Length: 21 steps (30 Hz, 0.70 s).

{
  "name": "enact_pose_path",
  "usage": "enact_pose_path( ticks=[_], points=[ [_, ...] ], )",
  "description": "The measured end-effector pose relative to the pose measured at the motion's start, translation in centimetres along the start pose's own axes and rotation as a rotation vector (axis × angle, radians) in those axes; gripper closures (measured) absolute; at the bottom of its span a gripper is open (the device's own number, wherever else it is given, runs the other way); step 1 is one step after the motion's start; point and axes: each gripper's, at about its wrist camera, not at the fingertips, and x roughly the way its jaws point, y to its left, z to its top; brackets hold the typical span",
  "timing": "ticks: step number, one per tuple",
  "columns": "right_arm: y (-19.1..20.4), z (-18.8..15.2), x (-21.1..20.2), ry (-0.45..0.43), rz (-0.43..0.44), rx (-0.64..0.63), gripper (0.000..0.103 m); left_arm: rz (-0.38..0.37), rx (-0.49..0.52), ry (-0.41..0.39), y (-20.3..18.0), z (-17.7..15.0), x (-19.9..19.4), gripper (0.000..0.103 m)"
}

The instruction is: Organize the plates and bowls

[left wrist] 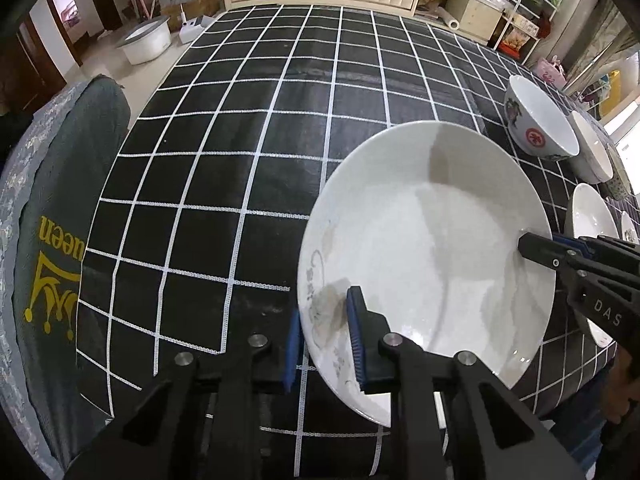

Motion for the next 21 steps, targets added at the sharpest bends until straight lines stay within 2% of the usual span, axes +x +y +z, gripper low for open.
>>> enact_pose_path(
  ticks=[9,11,14,21],
  points=[
    [0.2,-0.1,0.4,0.0,-0.018,-0.001,0.084,-0.018,-0.009,0.006,0.5,0.2,0.9,0.084],
    [0.3,-0.2,-0.3,-0.023,-0.03,-0.006,0.083,-0.014,-0.012,0.005,0.5,0.1,0.8,0.086],
    [0.5,-0.4,-2.0,-0.073,-0.073,-0.038,0.083,0.018,0.004,-0.026,0.5,-0.4,-0.3,0.086],
    [-0.9,-1.6,-4.6,-0.114,-0.033,-0.008,0.083,-0.016,0.025,-0.072,-1.0,-0.8,-3.3,0.086]
  ],
)
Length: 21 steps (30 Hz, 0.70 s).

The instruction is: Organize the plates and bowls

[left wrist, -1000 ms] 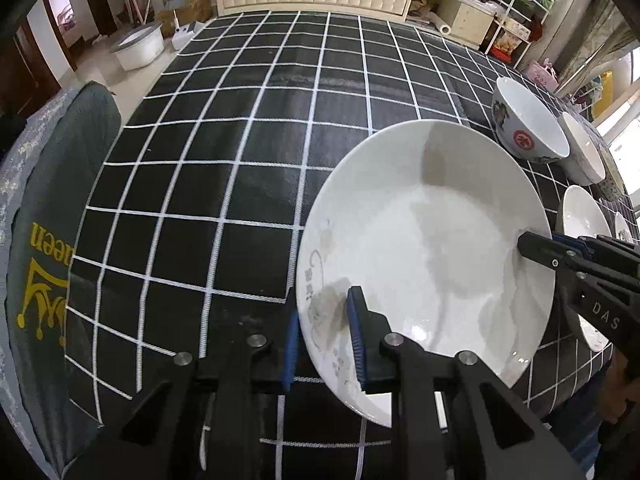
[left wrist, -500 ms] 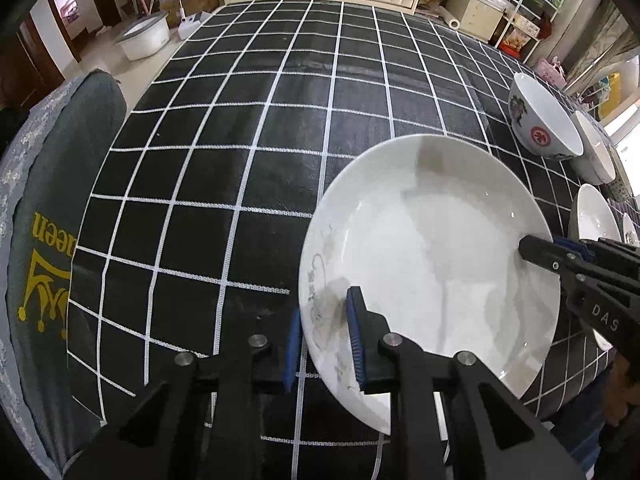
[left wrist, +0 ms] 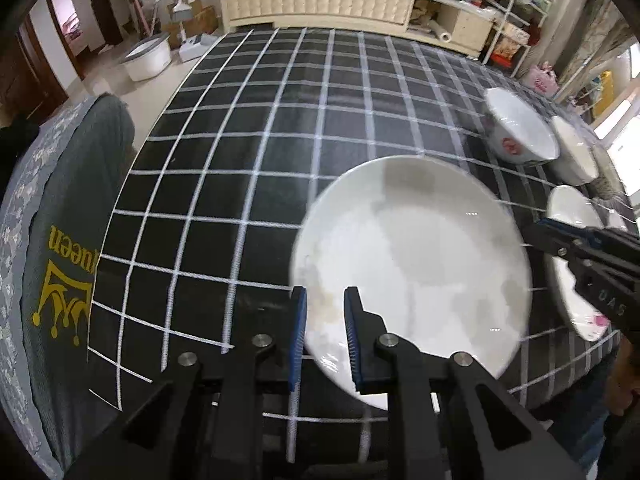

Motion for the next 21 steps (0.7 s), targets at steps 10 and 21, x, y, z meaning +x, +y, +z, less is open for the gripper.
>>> enact_pose_path(
  ticks=[10,21],
  points=[
    [-4.9,-3.3,-3.8,-0.029,-0.002,0.101,0.083,-0.101,0.093,-0.049,-6.6,0.0,-3.1,0.086],
    [-11.3,-6.6,-6.8,-0.056,-0.049,0.207,0.055,-0.179,0.203,-0.008,-14.9,-0.1,-2.9,0.076]
  ],
)
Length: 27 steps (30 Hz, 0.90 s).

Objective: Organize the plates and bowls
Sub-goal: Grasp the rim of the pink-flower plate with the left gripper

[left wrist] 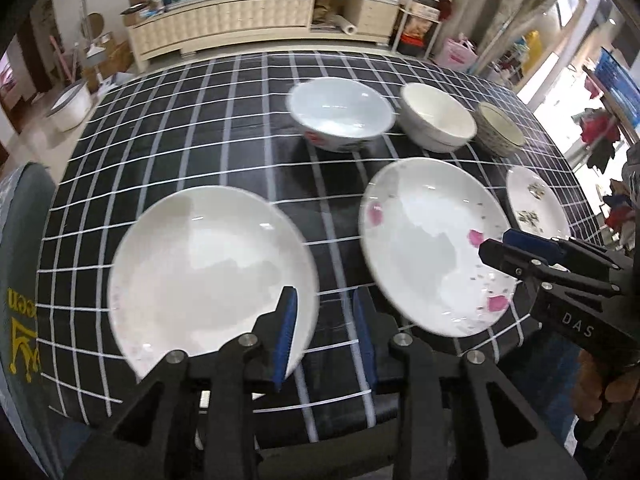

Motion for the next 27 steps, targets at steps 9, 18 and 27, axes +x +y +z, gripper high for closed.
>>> enact_pose_path(
  ticks=[9,18,27],
  points=[
    [-4.2,-0.5,-0.1,0.011,-0.045,0.039,0.041,-0.017,0.033,0.029,-3.3,1.4,2.3,0.066],
    [-6.3,-0.2,1.5,0.033,-0.068,0.06,0.041,-0.001,0.063,0.073,-4.5,2.2,5.2,0.066],
    [-7.1,0.5,3.2,0.055,-0.08,0.057,0.041,0.005,0.058,0.108,-4.2,2.7,7.7,0.066]
  ],
)
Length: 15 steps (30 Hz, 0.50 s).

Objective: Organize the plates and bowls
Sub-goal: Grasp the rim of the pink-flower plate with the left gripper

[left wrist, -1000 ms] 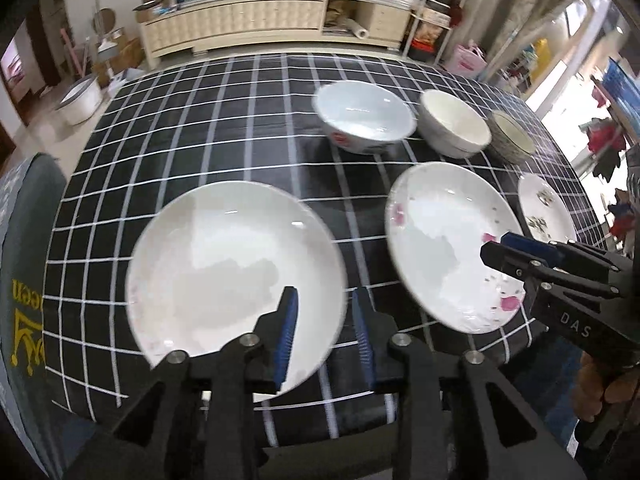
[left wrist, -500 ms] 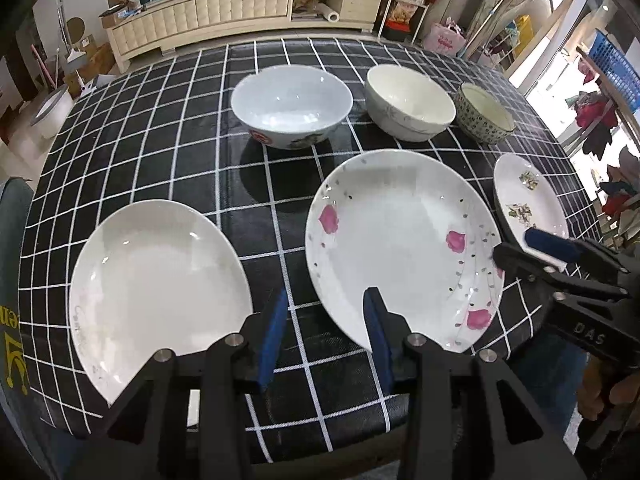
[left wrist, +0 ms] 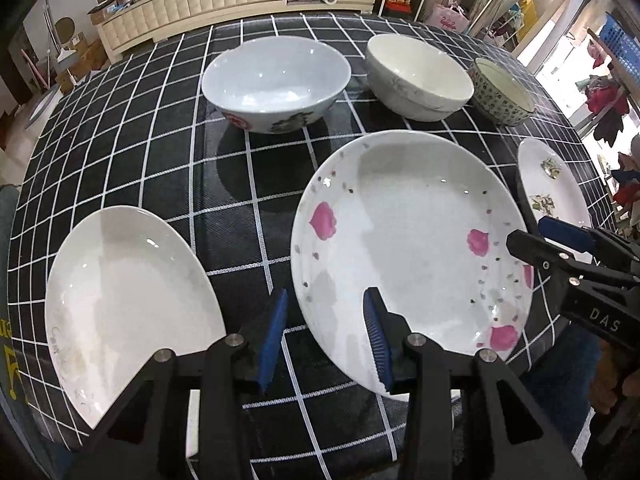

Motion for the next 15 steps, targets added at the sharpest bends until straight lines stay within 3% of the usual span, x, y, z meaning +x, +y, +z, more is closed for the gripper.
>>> enact_pose_path(
  ticks=[6,10,15],
  points=[
    [-0.2,0.1,1.5,0.03,-0.012,-0.005,0.042,0.005,0.006,0.025,0.0,0.3,1.4,0.067],
    [0.0,0.3,2.0,0.044,-0.005,-0.024,0.058,0.002,0.008,0.048,0.1,0.4,2.4,0.079],
    [-0.1,0.0,3.0,0.069,0.025,-0.016,0.064,-0.013,0.011,0.04,0.2,0.5,2.4,0.08]
  ],
)
